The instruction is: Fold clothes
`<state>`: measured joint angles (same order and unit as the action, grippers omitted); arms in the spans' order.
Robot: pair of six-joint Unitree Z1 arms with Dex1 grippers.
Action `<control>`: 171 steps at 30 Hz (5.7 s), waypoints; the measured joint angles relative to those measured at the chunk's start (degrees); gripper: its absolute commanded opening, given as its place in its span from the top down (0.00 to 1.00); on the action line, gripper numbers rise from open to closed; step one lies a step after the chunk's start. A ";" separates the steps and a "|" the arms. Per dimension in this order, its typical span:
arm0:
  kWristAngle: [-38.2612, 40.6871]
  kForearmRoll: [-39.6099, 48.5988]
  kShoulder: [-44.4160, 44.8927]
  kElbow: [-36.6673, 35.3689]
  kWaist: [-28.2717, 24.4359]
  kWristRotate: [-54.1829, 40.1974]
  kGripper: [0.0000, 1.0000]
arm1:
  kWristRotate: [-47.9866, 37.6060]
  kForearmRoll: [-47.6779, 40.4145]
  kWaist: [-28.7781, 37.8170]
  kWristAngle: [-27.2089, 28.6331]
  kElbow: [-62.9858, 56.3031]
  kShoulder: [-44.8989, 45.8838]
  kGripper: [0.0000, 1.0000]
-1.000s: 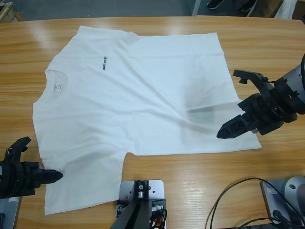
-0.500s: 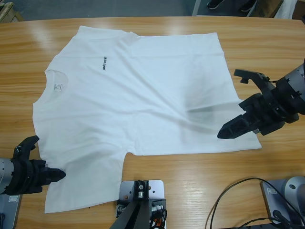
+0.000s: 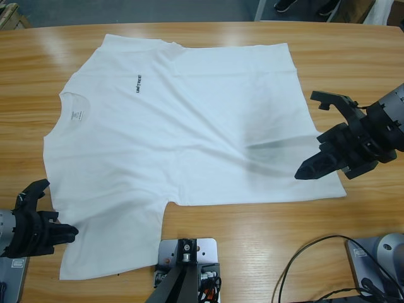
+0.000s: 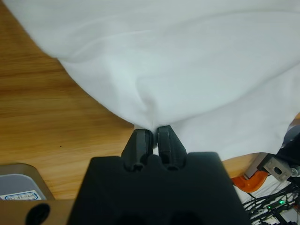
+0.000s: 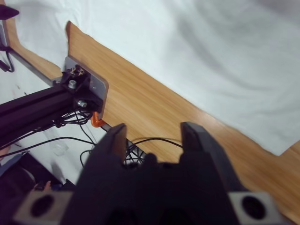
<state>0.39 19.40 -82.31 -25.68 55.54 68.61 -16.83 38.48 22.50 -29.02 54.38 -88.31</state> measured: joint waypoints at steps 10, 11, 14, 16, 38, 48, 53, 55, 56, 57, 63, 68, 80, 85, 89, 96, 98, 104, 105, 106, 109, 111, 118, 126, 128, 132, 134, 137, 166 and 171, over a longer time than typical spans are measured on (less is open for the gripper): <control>-0.61 0.00 2.87 0.50 0.00 0.00 1.00 | -3.98 -0.08 -11.61 0.01 -2.39 1.13 0.22; -0.67 0.00 3.02 0.50 0.00 0.00 1.00 | -4.54 -0.19 -12.01 0.01 -2.55 0.89 0.22; -0.76 0.00 3.33 0.50 0.00 0.00 1.00 | -6.77 -1.22 -12.39 -0.02 -3.11 -0.83 0.21; -0.76 0.00 3.48 0.50 0.00 0.00 1.00 | -9.16 -3.21 -12.47 -0.45 -4.58 -2.21 0.21; -0.97 0.00 3.50 0.42 0.00 -0.03 1.00 | -32.31 -26.66 -15.34 10.58 -29.18 5.93 0.11; -0.97 0.00 3.47 0.21 0.00 -0.10 1.00 | -36.73 -25.01 -15.35 14.82 -29.56 6.90 0.10; -0.97 0.00 3.42 0.03 0.00 -0.25 1.00 | -37.76 -25.10 -15.35 16.03 -29.94 6.28 0.10; -0.98 0.00 3.42 0.03 0.00 -0.28 1.00 | -38.15 -26.50 -15.35 16.04 -30.53 5.11 0.10; -0.98 0.00 3.42 0.03 0.00 -0.28 1.00 | -38.24 -27.78 -15.35 15.96 -30.92 4.41 0.10; -0.98 0.00 3.42 0.03 0.00 -0.29 1.00 | -38.29 -29.07 -15.41 15.90 -31.05 3.85 0.10; -0.98 0.00 3.40 0.02 0.00 -0.46 1.00 | -38.48 -34.61 -15.45 15.01 -32.08 3.52 0.49; -0.99 0.00 3.37 0.00 0.00 -0.59 1.00 | -38.48 -36.15 -15.45 14.72 -32.39 3.52 1.00; -0.99 0.00 3.37 -0.01 0.01 -0.64 1.00 | -39.09 -36.30 -15.45 14.72 -33.35 4.47 1.00; -0.99 0.01 3.37 -0.02 0.01 -0.64 1.00 | -38.95 -35.98 -15.45 14.20 -34.17 5.50 0.72; -0.99 0.02 3.37 -0.02 0.01 -0.65 1.00 | -38.30 -32.87 -15.49 13.34 -33.47 4.53 0.47; -0.99 0.08 3.09 -0.04 0.01 -0.69 1.00 | -37.69 -27.33 -15.53 12.82 -31.14 2.94 1.00; -0.99 0.08 3.07 -0.12 0.01 -0.88 1.00 | -37.66 -26.34 -15.53 12.82 -31.14 2.95 1.00; -0.99 0.08 2.63 -0.38 0.01 -1.10 1.00 | -37.64 -25.37 -15.53 12.85 -31.14 3.26 1.00; -0.99 0.08 2.61 -0.44 0.01 -1.13 1.00 | -37.56 -25.37 -15.53 12.85 -31.14 3.37 1.00; -0.99 0.08 2.52 -0.51 0.01 -1.13 1.00 | -37.45 -25.37 -15.53 12.85 -31.14 3.52 1.00; -0.99 0.08 2.21 -0.73 0.01 -1.13 1.00 | -36.88 -25.37 -15.53 12.85 -31.14 4.00 1.00; -0.99 0.08 1.99 -0.80 0.01 -1.14 1.00 | -36.58 -25.43 -15.53 12.82 -31.14 4.04 1.00; -0.99 0.08 1.74 -1.23 0.01 -1.16 1.00 | -36.05 -26.23 -15.53 12.48 -31.14 4.08 1.00; -1.75 0.08 1.85 -1.86 0.01 -1.78 1.00 | -35.42 -25.85 -15.53 12.48 -29.62 7.21 1.00; -1.92 0.08 1.94 -1.99 0.01 -1.91 1.00 | -35.23 -24.96 -15.53 12.48 -28.18 7.81 1.00; -2.32 0.33 2.84 -2.50 0.01 -2.12 1.00 | -34.84 -23.29 -15.53 12.48 -26.08 9.36 1.00; -2.47 0.59 3.51 -2.87 0.01 -2.14 1.00 | -34.83 -22.76 -15.53 12.48 -25.76 9.79 1.00; -2.51 1.27 4.17 -3.50 0.01 -2.30 1.00 | -34.83 -22.31 -15.53 12.48 -25.66 10.16 1.00; -2.91 9.96 9.61 -10.90 -11.86 -13.95 1.00 | -33.14 -15.66 -17.04 12.48 -11.74 12.54 1.00; -3.00 11.87 9.64 -13.43 -13.74 -16.15 1.00 | -32.24 -15.58 -18.01 12.48 -10.25 12.54 1.00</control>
<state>-2.61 31.27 -72.67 -39.11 41.80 52.46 -49.07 22.90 4.49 -16.54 44.13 -75.77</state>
